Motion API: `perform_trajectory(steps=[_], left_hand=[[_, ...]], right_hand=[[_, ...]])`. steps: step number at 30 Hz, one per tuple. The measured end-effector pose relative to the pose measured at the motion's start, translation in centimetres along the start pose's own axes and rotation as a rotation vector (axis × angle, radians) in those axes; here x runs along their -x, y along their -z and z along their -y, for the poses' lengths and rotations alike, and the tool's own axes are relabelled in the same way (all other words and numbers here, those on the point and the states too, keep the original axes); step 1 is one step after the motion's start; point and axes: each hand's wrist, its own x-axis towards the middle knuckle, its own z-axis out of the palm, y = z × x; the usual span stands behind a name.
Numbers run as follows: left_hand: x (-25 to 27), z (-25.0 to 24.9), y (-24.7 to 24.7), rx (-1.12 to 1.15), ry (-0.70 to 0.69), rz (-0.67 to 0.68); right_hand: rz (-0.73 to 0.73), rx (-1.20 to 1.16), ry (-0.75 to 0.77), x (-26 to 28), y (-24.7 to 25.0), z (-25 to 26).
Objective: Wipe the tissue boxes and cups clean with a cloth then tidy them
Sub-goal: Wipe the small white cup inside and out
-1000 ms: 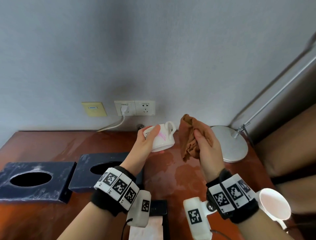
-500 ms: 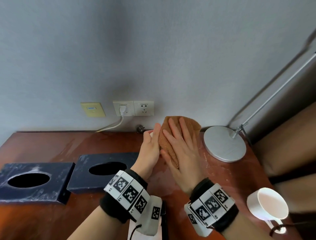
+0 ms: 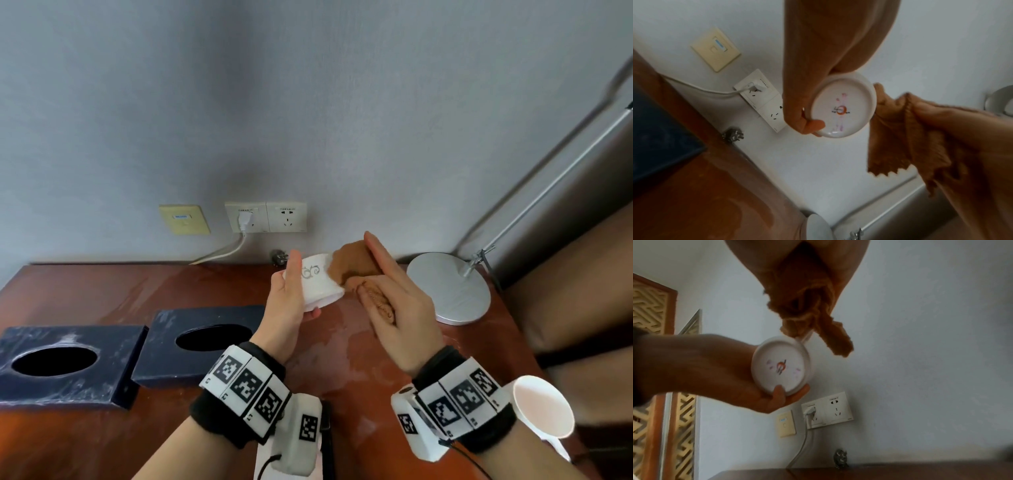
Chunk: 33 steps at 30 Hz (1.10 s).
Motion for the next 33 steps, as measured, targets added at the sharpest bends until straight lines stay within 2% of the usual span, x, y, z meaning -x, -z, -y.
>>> perform_trajectory(steps=[2, 5, 8, 12, 14, 16, 18, 20, 22, 24, 27, 29, 31, 33], left_hand=[[-0.1, -0.6, 0.3, 0.033, -0.007, -0.006], [0.3, -1.3, 0.0, 0.07, 0.01, 0.031], [0.6, -1.2, -1.2, 0.11, 0.021, 0.035], [1.0, -1.4, -1.6, 0.16, 0.062, 0.043], [0.9, -1.1, -1.3, 0.174, 0.098, 0.069], [0.9, -0.6, -1.3, 0.206, 0.12, 0.07], [0.8, -0.6, -1.6, 0.255, 0.175, 0.084], [0.7, -0.8, -1.8, 0.287, 0.237, 0.09], [0.4, -1.0, -1.8, 0.262, 0.265, 0.071], [0.1, -1.0, -1.8, 0.129, 0.228, 0.093], [0.1, -1.6, -1.4, -0.028, 0.127, 0.109], [0.2, -1.9, -1.5, -0.033, 0.106, 0.114], [0.5, -2.2, -1.8, 0.041, 0.096, 0.222], [0.7, -2.0, -2.2, 0.138, 0.125, 0.254]], right_hand=[[-0.113, -0.097, -0.204, -0.3, 0.6, -0.4], [-0.28, -0.555, -0.573, -1.3, 0.8, -0.9], [-0.208, -0.677, -0.707, -1.7, -0.7, 0.2], [-0.06, -1.167, -0.834, -2.4, -1.8, 1.5], [-0.046, -1.274, -0.898, -3.1, -1.3, 1.5], [-0.006, -1.116, -0.861, -3.2, -1.4, 1.1], [0.086, -0.902, -0.71, -3.1, -1.7, 1.1], [0.092, -0.911, -0.652, -2.6, -2.5, 0.7], [0.013, -1.004, -0.705, -2.6, -2.7, 0.3], [-0.037, -1.061, -0.761, -2.4, -2.7, -0.1], [-0.048, -0.937, -0.684, -1.9, -2.5, -0.4], [-0.011, -0.76, -0.553, -1.5, -2.4, -0.2], [0.038, -0.589, -0.445, -1.5, -2.3, -0.1], [0.093, -0.519, -0.379, -1.5, -2.1, -0.1]])
